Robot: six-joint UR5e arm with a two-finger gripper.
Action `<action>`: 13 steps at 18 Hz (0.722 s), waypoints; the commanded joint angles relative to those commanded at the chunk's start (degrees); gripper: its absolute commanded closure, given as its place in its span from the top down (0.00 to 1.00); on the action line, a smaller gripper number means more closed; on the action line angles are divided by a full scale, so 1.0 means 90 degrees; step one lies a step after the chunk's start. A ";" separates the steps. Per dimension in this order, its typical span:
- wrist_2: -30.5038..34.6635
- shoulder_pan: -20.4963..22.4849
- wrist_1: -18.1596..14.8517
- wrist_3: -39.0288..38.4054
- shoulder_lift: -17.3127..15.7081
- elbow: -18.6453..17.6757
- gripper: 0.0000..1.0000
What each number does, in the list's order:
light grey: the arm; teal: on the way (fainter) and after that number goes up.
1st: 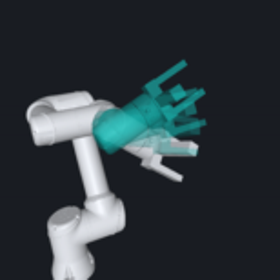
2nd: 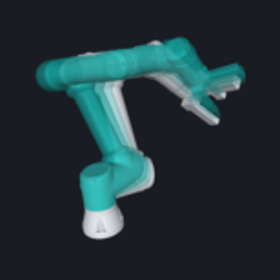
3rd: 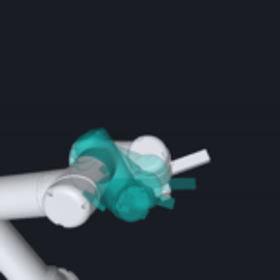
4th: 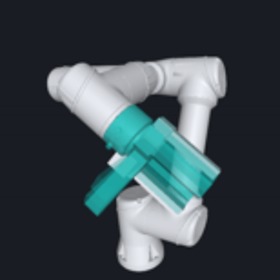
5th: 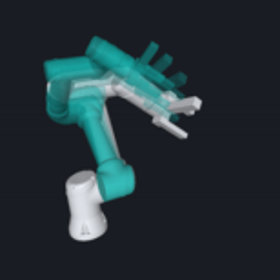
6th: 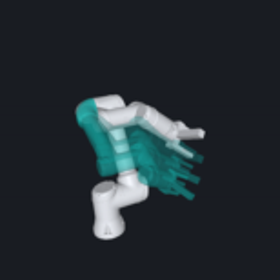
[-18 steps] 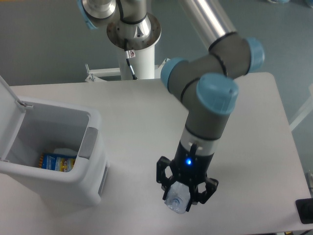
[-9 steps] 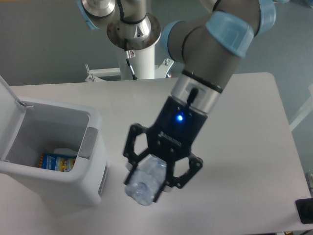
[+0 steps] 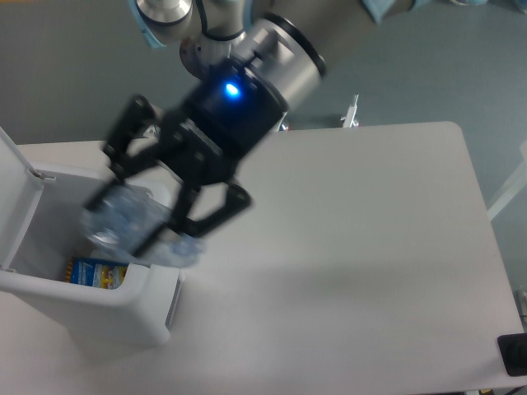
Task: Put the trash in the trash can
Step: 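Lift the bottle and swing it over the trash bin, then open the gripper to release the bottle into the bin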
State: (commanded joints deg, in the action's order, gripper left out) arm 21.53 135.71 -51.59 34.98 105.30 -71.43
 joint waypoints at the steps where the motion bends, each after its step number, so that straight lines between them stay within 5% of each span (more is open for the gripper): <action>1: 0.0010 -0.0117 0.0097 0.0010 -0.0098 -0.0263 0.34; 4: 0.0010 -0.0352 0.0400 0.0107 -0.0186 -0.0831 0.38; 7: 0.0019 -0.0392 0.0420 0.0244 -0.0196 -0.0969 0.47; 9: 0.0019 -0.0392 0.0430 0.0371 -0.0157 -0.0969 0.90; 10: 0.0029 -0.0392 0.0430 0.0371 -0.0167 -0.0989 1.00; 13: 0.0049 -0.0363 0.0420 0.0371 -0.0167 -0.1154 1.00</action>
State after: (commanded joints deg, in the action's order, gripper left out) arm 21.97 132.45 -47.81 38.32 103.80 -81.82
